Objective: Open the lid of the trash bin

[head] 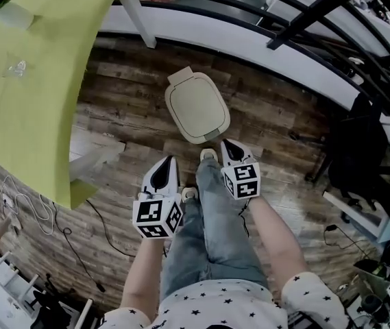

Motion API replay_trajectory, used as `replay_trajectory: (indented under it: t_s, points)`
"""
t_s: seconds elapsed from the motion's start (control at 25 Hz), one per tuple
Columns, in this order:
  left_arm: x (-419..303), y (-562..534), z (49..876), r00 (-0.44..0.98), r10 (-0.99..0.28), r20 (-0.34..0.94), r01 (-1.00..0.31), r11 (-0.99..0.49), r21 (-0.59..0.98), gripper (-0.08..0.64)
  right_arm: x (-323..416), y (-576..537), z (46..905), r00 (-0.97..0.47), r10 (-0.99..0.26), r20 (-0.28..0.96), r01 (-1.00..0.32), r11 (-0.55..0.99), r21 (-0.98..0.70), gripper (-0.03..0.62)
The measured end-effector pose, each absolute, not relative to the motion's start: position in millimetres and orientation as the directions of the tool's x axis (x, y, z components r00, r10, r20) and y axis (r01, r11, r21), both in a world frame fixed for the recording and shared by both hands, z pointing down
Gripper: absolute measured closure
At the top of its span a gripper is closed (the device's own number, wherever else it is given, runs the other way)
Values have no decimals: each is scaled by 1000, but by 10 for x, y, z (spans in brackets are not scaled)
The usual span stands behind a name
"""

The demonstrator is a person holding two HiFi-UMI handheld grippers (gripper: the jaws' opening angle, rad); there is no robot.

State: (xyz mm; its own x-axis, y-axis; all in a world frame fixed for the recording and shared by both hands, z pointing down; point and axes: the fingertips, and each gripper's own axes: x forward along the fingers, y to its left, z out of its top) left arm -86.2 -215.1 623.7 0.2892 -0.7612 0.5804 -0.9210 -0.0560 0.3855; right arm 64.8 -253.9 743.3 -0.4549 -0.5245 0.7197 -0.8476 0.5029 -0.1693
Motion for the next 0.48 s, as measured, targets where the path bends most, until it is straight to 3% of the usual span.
replay_trajectory:
  t_s: [0.48]
  points:
    - [-905, -2228, 6626, 278, -752, 597, -917, -23, 398, 548, 600, -2568, 8489, -414, -397, 819, -829, 537, -158, 598]
